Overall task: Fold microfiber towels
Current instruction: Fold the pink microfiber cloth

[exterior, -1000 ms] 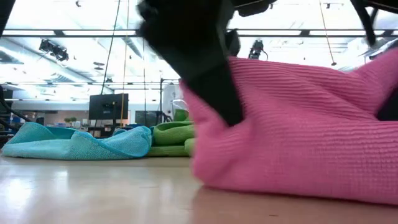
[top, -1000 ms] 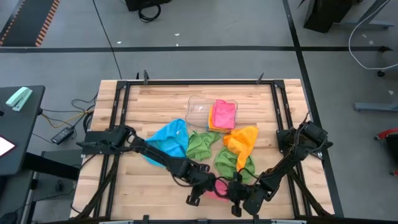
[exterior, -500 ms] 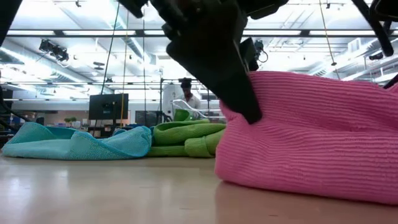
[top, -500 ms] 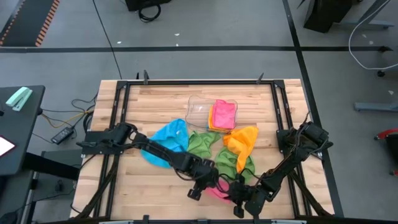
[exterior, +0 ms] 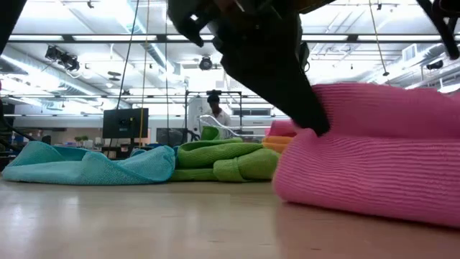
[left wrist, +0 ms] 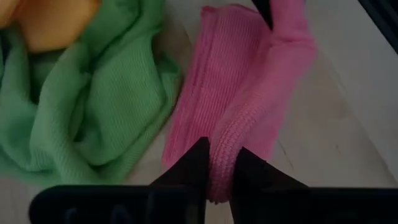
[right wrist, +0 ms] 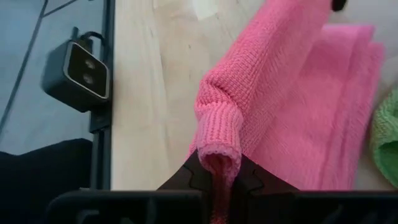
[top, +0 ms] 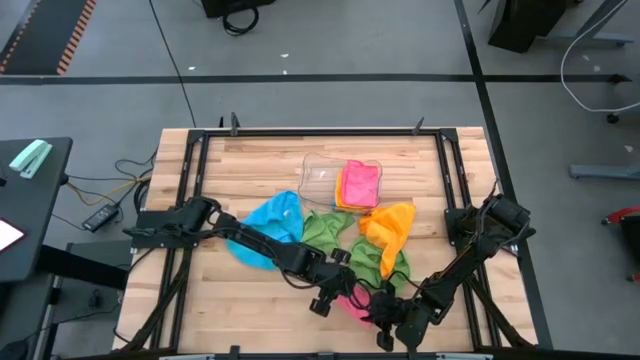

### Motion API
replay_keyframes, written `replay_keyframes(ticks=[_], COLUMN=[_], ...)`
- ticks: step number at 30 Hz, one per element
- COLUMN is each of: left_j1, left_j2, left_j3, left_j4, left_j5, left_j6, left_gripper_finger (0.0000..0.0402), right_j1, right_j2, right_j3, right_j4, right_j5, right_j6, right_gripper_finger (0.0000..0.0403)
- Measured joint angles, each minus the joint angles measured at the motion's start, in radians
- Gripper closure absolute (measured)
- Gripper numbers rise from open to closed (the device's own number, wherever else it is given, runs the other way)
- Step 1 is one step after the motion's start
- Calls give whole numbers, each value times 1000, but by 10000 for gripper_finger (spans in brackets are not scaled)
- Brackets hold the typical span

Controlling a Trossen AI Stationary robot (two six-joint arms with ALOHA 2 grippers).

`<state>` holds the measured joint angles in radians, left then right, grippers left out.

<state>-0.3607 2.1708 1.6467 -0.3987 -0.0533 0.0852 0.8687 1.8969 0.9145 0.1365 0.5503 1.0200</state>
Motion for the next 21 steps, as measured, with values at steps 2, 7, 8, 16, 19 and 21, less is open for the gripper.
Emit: replay_keyframes(ticks=[2, 7, 8, 16, 19, 21], left_j1=[-1, -5, -6, -6, -5, -5], left_j2=[10, 40, 42, 47, 47, 47], left_j3=[-1, -2, -1, 0, 0, 0], left_j4=[0, 31, 47, 55, 63, 68], left_j5=[-1, -2, -4, -15, -23, -33], left_j6=[0, -2, -3, 4, 4, 3], left_gripper_finger=[345, 338, 338, 352, 353, 351], right_j1=[2, 2, 2, 2, 2, 2], right_j2=[-3, -4, -4, -15, -50, -86], right_j3=[1, 1, 1, 36, 67, 83], right_j4=[-14, -51, -54, -178, -316, -398], right_j5=[2, -27, -37, -130, -135, -126], right_j6=[7, 55, 58, 86, 102, 108], right_gripper_finger=[377, 358, 347, 232, 201, 187])
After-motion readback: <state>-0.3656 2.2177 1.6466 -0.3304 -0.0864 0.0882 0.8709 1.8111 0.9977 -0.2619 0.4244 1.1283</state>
